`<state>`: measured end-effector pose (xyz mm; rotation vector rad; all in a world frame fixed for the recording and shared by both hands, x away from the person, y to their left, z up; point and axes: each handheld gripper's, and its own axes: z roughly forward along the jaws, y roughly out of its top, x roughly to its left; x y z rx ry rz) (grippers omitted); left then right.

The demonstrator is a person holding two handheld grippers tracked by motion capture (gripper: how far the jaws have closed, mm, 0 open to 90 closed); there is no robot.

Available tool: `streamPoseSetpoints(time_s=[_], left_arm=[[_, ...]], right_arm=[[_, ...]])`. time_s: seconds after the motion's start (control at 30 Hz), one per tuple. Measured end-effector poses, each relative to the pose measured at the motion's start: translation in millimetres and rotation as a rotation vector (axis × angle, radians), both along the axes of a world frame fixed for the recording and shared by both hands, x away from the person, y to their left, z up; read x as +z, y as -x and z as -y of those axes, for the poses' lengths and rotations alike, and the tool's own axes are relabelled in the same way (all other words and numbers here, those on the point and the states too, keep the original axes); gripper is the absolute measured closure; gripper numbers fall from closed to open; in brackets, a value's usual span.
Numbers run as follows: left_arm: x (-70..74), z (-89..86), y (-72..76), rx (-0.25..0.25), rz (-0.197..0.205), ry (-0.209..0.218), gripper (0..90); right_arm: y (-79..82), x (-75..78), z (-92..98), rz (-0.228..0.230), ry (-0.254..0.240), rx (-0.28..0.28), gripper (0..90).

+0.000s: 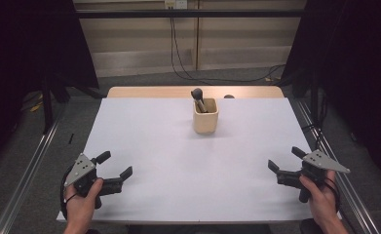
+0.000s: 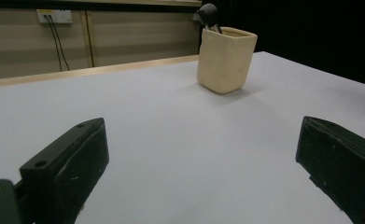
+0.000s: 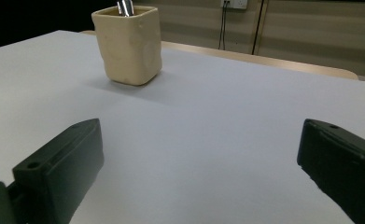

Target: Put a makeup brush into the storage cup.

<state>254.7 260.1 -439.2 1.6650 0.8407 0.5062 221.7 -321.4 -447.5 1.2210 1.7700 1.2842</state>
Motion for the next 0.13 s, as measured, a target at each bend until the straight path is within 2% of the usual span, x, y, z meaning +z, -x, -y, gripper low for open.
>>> streamPoseSetpoints(time_s=[0.13], left_arm=[[-0.2, 0.6, -0.9, -0.002, 0.000, -0.002, 2.6]], right_arm=[[-1.9, -2.0, -3.6, -0.009, 0.008, 0.009, 0.0]])
